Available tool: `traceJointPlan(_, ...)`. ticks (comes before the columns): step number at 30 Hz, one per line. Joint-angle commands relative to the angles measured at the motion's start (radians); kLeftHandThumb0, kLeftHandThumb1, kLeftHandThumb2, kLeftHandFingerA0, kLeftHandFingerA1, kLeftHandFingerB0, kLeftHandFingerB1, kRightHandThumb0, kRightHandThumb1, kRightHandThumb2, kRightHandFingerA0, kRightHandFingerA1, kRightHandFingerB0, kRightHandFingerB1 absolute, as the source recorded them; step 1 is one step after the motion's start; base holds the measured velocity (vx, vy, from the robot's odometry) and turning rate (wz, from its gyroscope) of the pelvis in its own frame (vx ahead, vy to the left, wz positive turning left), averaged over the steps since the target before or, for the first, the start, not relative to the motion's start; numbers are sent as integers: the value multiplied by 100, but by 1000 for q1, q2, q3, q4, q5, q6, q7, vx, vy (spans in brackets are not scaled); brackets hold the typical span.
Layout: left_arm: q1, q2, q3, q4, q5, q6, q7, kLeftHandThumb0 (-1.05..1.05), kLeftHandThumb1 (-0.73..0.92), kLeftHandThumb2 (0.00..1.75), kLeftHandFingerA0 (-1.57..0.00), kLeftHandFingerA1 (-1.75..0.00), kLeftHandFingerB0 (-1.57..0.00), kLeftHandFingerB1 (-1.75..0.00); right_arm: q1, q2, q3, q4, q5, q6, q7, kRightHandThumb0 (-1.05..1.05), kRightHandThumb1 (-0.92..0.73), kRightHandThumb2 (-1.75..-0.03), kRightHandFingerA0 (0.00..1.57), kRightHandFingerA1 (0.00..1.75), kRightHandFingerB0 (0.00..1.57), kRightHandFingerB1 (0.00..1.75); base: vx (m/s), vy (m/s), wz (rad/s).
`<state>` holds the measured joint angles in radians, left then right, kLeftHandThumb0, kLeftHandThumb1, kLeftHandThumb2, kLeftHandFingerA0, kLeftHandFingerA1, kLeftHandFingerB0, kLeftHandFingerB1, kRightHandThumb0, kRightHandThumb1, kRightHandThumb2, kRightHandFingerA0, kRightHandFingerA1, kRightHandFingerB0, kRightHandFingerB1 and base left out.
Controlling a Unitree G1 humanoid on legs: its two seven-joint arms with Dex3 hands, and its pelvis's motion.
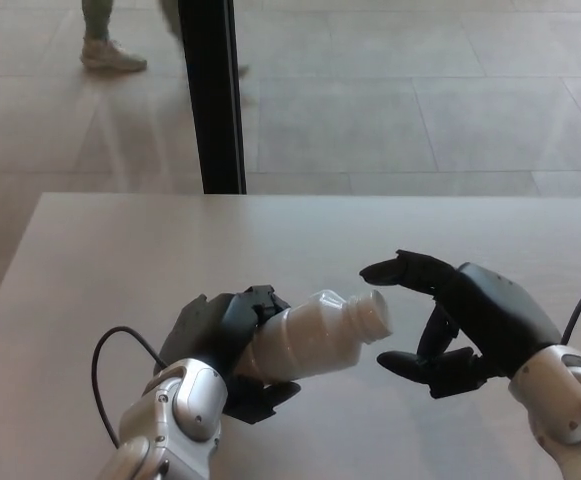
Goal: The robot uses its left hand to to lift the bottle kept on the middle of the desk and tilts it towards its right hand. It then uses its right hand to rotate its cap to open it and places the bottle and cap back on the desk
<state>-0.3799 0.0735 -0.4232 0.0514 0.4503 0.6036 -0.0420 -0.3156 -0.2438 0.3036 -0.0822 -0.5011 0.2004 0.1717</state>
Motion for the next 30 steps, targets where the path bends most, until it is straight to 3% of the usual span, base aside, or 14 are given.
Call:
traceJointPlan(1,1,4,0,8,16,-14,2,-14,67,74,-71,-115,-65,-75,14,-2,-8,15,11,-38,-14,-50,-61,-59,103,103,48,43,0,0,0)
traceJointPlan(5,11,11,-6,12,23,-48,17,-11,65,74,-70,-100,-64,-73,18,8,-21,28,21,-88,-48,-44,-64,-60,108,109,55,45,0,0,0)
traceJointPlan(6,14,11,-4,20,20,-68,25,-9,66,77,-74,-132,-73,-86,19,12,-25,33,24,-101,-56,-42,-64,-60,111,111,59,47,0,0,0)
traceJointPlan(9,16,15,-7,26,21,-83,22,-12,67,75,-79,-131,-69,-79,20,16,-29,49,21,-130,-79,-37,-67,-59,109,120,67,52,0,0,0)
traceJointPlan(11,15,-1,15,42,-5,-85,16,-12,62,83,-81,-174,-73,-104,29,29,-31,46,5,-139,-117,-34,-72,-61,107,145,79,61,0,0,0)
traceJointPlan(15,23,-17,30,42,-7,-85,19,-4,62,81,-83,-167,-71,-91,36,50,-42,49,7,-161,-149,-30,-69,-68,100,166,83,71,0,0,0)
traceJointPlan(16,25,-17,30,45,-5,-90,20,-14,51,101,-111,-130,-79,-96,37,56,-46,55,6,-173,-163,-31,-52,-97,123,134,82,80,0,0,0)
traceJointPlan(17,25,-17,30,45,-4,-91,19,-14,51,101,-111,-130,-79,-96,37,57,-47,56,4,-175,-163,-31,-52,-97,123,134,82,80,0,0,0)
traceJointPlan(18,32,-24,35,48,-8,-93,23,-8,57,102,-84,-175,-75,-124,40,64,-49,57,2,-176,-171,-29,-68,-70,101,161,83,71,0,0,0)
traceJointPlan(26,32,-32,24,44,22,-62,24,-9,66,84,-78,-153,-66,-79,47,68,-52,56,-1,-207,-183,-31,-67,-69,99,162,82,70,0,0,0)
traceJointPlan(27,31,-34,25,46,22,-63,26,-6,65,88,-78,-163,-69,-95,48,69,-51,53,2,-203,-178,-34,-49,-96,125,135,82,80,0,0,0)
traceJointPlan(28,30,-35,29,49,14,-64,22,-2,61,97,-78,-173,-69,-124,49,68,-49,46,1,-193,-169,-33,-50,-98,123,133,84,84,0,0,0)
traceJointPlan(29,31,-34,30,52,10,-75,22,-7,59,99,-73,-175,-70,-126,49,66,-46,41,-6,-183,-164,-31,-64,-72,99,165,91,81,0,0,0)
traceJointPlan(30,29,-34,32,57,8,-76,19,-7,57,103,-77,-175,-70,-138,48,61,-43,43,-15,-190,-171,-31,-64,-73,99,156,90,80,0,0,0)
